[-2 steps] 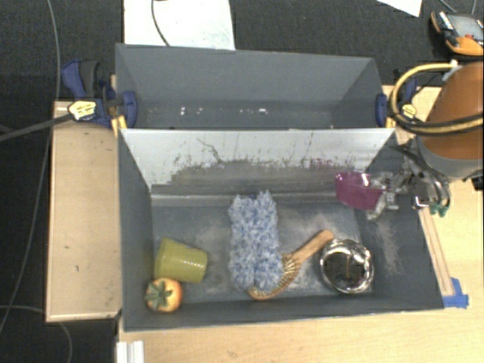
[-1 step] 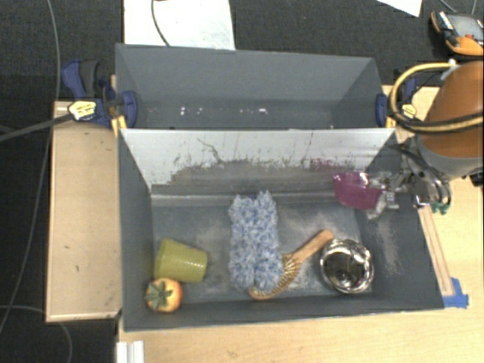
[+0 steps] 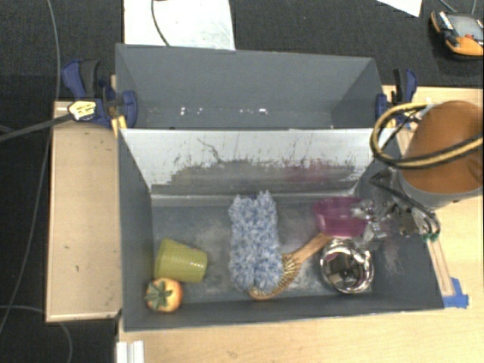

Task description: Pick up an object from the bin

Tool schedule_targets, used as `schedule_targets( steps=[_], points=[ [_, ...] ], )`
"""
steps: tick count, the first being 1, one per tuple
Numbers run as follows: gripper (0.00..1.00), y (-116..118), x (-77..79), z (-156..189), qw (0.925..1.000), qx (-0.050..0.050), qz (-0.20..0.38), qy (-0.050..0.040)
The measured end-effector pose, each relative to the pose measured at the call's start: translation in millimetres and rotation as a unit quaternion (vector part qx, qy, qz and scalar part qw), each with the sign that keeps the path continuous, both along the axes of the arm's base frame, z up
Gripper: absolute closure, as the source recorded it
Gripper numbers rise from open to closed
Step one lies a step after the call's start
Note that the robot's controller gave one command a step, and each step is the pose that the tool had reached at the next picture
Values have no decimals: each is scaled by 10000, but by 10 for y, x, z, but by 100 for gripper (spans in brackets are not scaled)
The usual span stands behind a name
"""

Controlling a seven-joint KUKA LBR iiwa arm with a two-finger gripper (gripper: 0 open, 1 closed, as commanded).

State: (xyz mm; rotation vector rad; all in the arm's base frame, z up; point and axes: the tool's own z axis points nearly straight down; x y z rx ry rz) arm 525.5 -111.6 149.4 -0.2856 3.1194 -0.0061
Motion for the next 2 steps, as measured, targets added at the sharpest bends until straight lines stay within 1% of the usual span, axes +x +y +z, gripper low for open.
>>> schedule_targets(
  steps=[1,2],
  points=[
    [100,-63,276,262,9982,-4,-593,-34],
    [100,120,221,-531,9957,-9,926,-16]
  ],
)
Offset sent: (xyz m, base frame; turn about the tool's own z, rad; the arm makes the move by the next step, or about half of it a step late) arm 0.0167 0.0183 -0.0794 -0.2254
